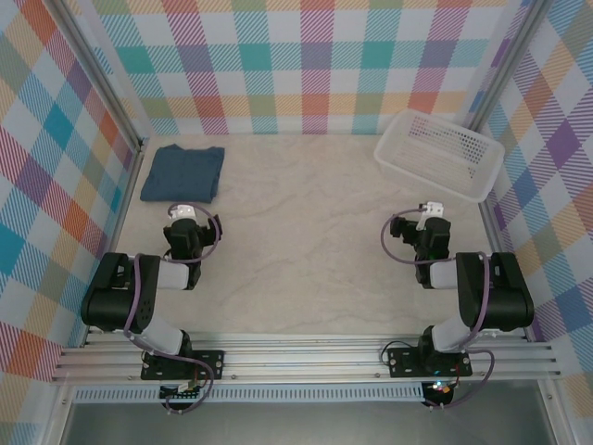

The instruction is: Fold and stack the t-shirts

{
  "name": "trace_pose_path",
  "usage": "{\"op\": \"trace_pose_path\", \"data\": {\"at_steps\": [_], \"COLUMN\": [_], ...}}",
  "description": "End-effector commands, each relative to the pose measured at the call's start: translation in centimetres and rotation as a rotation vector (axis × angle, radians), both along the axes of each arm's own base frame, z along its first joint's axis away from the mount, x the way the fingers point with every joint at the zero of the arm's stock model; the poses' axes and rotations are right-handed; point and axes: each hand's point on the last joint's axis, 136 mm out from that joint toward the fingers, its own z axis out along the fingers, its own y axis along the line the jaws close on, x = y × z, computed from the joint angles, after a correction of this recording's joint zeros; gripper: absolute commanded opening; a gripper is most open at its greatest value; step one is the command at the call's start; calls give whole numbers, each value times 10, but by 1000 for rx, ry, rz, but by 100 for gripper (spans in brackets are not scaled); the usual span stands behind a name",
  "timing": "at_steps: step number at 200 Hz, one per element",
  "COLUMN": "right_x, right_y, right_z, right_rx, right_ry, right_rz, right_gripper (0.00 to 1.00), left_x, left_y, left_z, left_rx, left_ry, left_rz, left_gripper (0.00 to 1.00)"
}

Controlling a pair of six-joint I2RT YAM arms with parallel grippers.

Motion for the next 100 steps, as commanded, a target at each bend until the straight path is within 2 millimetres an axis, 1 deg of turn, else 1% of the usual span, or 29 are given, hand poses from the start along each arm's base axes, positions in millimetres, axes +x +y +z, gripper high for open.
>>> {"op": "trace_pose_path", "data": {"at_steps": [1,75,100], "right_x": [11,11,13], "right_y": [6,8,13], "right_z": [14,15,14], "right_rx": [-19,-29,-27], "right_ry": [-35,-41,-29], "right_rz": [33,37,68], "right_gripper": [100,100,100], "left_x": [4,4,4], "left_y": [0,-2,-2], "left_z": [6,8,7], "left_rx": [20,35,35], "left_ry": [-17,-20,-19], "left_rz": [1,-1,0], "left_gripper": [100,100,100]}}
